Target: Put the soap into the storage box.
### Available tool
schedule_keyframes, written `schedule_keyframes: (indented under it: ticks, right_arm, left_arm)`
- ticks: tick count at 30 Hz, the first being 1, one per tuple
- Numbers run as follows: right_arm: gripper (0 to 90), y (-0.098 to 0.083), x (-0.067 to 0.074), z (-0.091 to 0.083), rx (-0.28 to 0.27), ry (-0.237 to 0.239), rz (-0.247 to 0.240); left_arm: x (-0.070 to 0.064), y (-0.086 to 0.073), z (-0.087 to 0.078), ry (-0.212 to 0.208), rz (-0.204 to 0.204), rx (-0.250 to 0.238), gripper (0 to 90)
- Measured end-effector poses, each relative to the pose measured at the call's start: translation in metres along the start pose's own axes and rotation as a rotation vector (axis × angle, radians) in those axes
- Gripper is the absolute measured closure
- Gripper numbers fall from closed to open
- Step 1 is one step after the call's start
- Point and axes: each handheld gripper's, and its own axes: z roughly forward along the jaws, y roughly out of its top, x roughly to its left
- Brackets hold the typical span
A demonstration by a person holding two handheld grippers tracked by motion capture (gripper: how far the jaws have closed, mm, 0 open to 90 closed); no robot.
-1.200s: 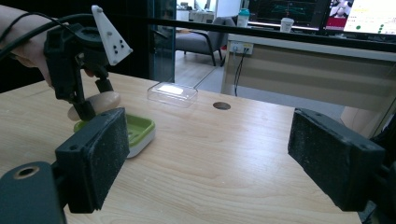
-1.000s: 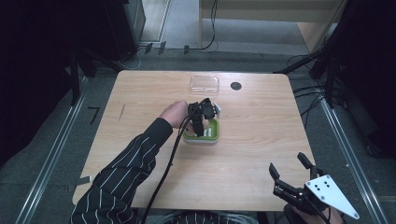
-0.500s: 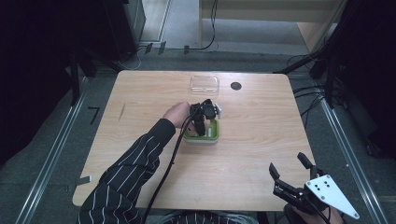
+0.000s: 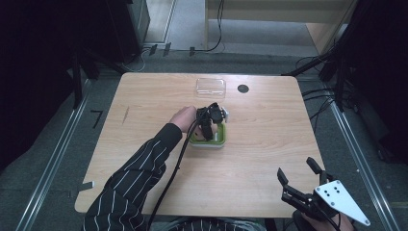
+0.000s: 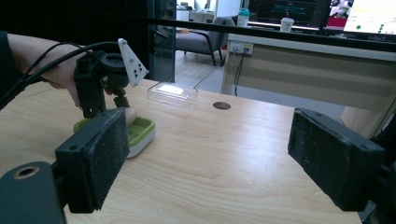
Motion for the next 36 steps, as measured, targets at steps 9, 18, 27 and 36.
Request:
schedule_keyframes:
  ticks: [9, 18, 27, 36]
  right_arm:
    - [13.2, -0.0001, 0.0000, 0.0000, 0.001, -0.001, 0.004]
    - [13.2, 0.0000, 0.0001, 0.0000, 0.000, 0.000, 0.002]
    - [13.2, 0.0000, 0.0000, 0.0000, -0.001, -0.001, 0.002]
    - [13.2, 0.0000, -0.0001, 0.0000, -0.001, -0.001, 0.001]
  left_arm:
    - [0.0004, 0.0015, 0.0045, 0.007, 0.014, 0.004, 33.3]
    - [0.0012, 0.0003, 0.0047, 0.000, -0.005, -0.011, 32.7]
    - [0.0007, -0.0003, 0.0041, -0.004, 0.011, -0.025, 27.2]
    - [0.0015, 0.0002, 0.0021, 0.008, 0.001, -0.032, 23.3]
